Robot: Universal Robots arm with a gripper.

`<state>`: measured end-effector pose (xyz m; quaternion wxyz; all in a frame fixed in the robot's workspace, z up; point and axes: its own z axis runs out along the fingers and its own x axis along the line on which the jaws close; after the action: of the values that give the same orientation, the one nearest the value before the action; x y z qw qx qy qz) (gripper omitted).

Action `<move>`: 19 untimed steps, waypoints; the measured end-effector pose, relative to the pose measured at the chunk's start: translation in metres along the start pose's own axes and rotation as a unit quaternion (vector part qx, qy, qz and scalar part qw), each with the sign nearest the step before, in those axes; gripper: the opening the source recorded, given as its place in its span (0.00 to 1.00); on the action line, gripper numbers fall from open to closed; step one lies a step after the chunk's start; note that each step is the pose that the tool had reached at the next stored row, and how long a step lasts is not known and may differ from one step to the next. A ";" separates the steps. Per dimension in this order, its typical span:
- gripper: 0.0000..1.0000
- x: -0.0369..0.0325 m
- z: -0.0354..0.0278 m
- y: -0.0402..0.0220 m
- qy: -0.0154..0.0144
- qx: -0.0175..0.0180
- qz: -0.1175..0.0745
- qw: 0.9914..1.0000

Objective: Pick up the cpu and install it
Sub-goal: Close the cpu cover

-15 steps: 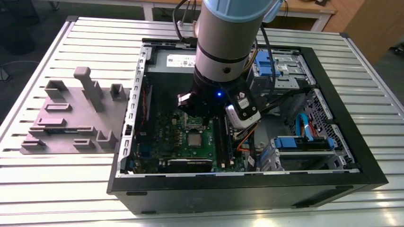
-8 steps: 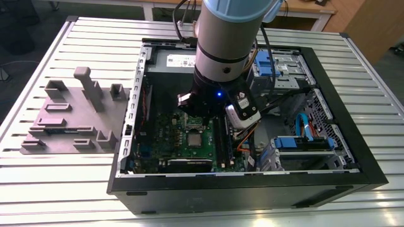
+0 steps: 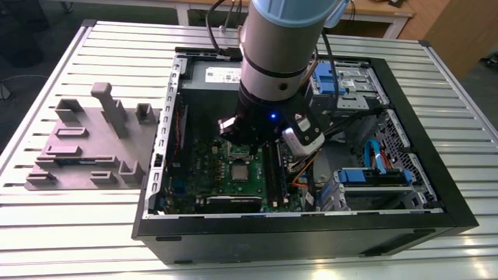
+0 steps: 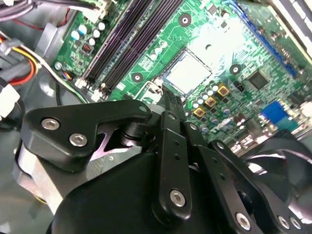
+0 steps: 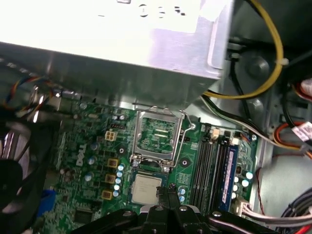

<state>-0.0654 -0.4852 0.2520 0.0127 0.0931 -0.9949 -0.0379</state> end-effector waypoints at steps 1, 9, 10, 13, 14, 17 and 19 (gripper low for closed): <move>0.11 0.0000 0.0000 0.0000 0.001 0.000 -0.008 1.000; 0.11 -0.0018 0.0002 0.0001 0.002 0.004 -0.011 1.000; 0.11 -0.0018 0.0002 0.0001 0.002 0.004 -0.011 1.000; 0.11 -0.0018 0.0002 0.0001 0.002 0.004 -0.011 1.000; 0.11 -0.0018 0.0002 0.0001 0.002 0.004 -0.011 1.000; 0.11 -0.0018 0.0002 0.0001 0.002 0.004 -0.011 1.000; 0.11 -0.0018 0.0002 0.0001 0.002 0.004 -0.011 1.000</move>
<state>-0.0636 -0.4847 0.2518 0.0136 0.1046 -0.9938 -0.0338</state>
